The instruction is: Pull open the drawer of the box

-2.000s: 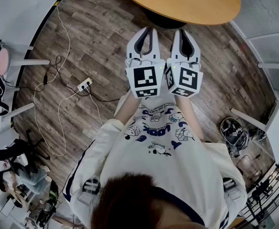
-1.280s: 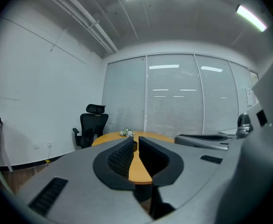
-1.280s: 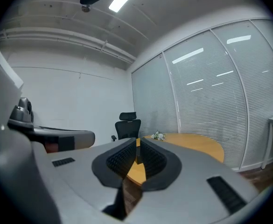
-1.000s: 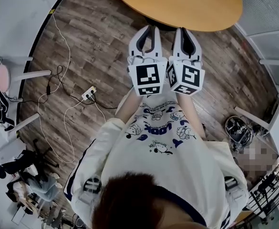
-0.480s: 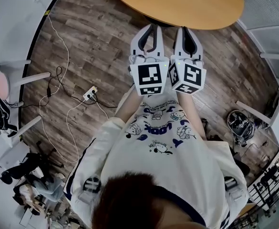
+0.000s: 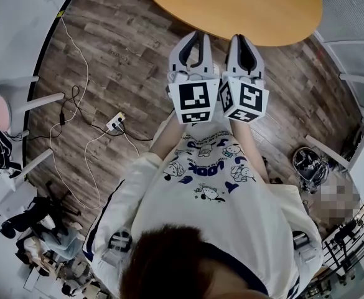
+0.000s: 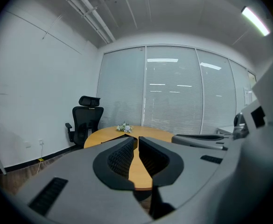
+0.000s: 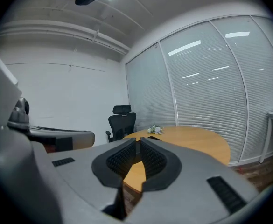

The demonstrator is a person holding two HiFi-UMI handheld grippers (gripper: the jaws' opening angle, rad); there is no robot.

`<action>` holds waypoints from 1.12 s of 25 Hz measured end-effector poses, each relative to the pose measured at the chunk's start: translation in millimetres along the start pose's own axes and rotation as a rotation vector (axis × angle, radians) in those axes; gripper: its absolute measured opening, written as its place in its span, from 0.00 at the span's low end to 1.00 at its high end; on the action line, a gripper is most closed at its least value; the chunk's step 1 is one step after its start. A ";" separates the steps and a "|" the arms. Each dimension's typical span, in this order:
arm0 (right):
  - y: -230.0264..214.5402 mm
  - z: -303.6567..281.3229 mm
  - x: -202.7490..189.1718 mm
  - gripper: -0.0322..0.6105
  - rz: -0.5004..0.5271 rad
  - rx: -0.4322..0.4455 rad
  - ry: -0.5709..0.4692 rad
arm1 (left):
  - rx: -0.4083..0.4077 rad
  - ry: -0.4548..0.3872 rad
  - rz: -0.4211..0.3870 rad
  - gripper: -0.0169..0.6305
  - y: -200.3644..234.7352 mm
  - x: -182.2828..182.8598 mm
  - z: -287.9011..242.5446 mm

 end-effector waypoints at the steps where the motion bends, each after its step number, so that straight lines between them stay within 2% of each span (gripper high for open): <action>1: -2.0 -5.3 0.9 0.11 0.001 0.004 0.001 | 0.006 0.001 0.001 0.09 1.0 1.1 -4.9; 11: -20.0 -62.8 5.1 0.11 0.000 0.050 0.038 | 0.045 0.014 0.012 0.09 6.7 8.0 -61.9; 28: -50.4 -154.1 16.3 0.11 0.018 0.163 0.084 | 0.156 0.048 0.027 0.09 20.0 20.1 -147.6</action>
Point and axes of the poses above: the fingertips, and each gripper's own axes: z backward along the fingers, y to its left, x out of its top, the point moved 2 cm from there along z, backward along the fingers, and after that the axes turned 2 degrees about -x, right-handed, at the moved point
